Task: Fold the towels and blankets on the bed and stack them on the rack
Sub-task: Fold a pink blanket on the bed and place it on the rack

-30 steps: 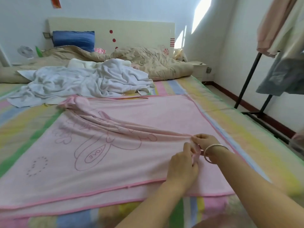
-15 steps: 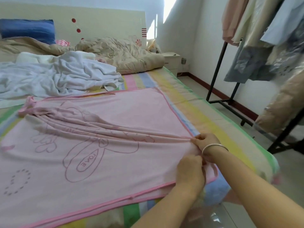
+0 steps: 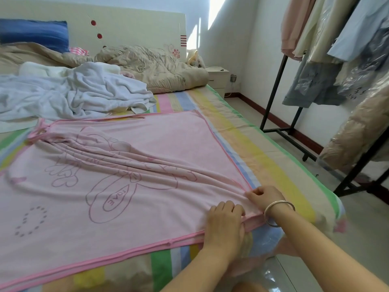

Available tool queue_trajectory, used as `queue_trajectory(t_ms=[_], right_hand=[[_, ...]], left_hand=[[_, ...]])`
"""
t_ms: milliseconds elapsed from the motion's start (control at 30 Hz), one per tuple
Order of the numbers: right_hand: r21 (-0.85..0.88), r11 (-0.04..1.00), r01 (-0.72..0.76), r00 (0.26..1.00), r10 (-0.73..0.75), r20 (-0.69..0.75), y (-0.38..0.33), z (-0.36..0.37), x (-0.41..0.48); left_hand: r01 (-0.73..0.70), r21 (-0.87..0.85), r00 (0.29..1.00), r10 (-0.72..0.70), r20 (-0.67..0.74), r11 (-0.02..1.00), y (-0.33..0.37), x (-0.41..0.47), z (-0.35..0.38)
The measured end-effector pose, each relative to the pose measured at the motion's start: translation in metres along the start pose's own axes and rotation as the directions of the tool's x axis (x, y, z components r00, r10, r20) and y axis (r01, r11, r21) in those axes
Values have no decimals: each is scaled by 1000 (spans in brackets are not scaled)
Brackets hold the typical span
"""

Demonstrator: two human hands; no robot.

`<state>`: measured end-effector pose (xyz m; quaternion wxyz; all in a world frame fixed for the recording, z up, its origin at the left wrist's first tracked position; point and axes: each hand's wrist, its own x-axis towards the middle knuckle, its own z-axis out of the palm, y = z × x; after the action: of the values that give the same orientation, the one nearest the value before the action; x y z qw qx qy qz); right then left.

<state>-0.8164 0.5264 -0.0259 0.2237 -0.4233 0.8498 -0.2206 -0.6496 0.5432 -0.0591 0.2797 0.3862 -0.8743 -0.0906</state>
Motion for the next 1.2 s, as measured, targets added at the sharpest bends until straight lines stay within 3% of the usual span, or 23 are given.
queue_trajectory(t_ms=[100, 300, 667, 767, 833, 933, 1067, 1200], right_hand=[[-37, 999, 20, 1000, -20, -9, 2, 1, -5], [64, 995, 80, 985, -69, -159, 19, 11, -16], [-35, 997, 68, 967, -75, -242, 33, 9, -5], [-55, 997, 54, 953, -68, -295, 31, 17, -13], [-126, 985, 115, 894, -158, -420, 30, 22, -20], [-234, 903, 361, 716, -428, -551, 16, 45, -44], [-253, 742, 621, 602, -658, -452, -21, 103, -113], [-270, 676, 686, 562, -727, -394, -52, 146, -155]], left_hand=[[-36, 2, 999, 36, 29, 999, -8, -4, 0], [-139, -49, 990, 139, -2, 989, -2, -7, 9], [-86, 0, 995, 86, 55, 996, 11, -3, 16], [-8, -145, 996, 21, 84, 989, 6, -10, 12], [83, -324, 987, -33, 157, 942, 2, -16, -4], [165, -442, 986, -149, 70, 882, -24, -37, -37], [240, -192, 958, -264, -110, 952, -91, -94, -83], [290, 46, 951, -282, -125, 956, -133, -148, -127]])
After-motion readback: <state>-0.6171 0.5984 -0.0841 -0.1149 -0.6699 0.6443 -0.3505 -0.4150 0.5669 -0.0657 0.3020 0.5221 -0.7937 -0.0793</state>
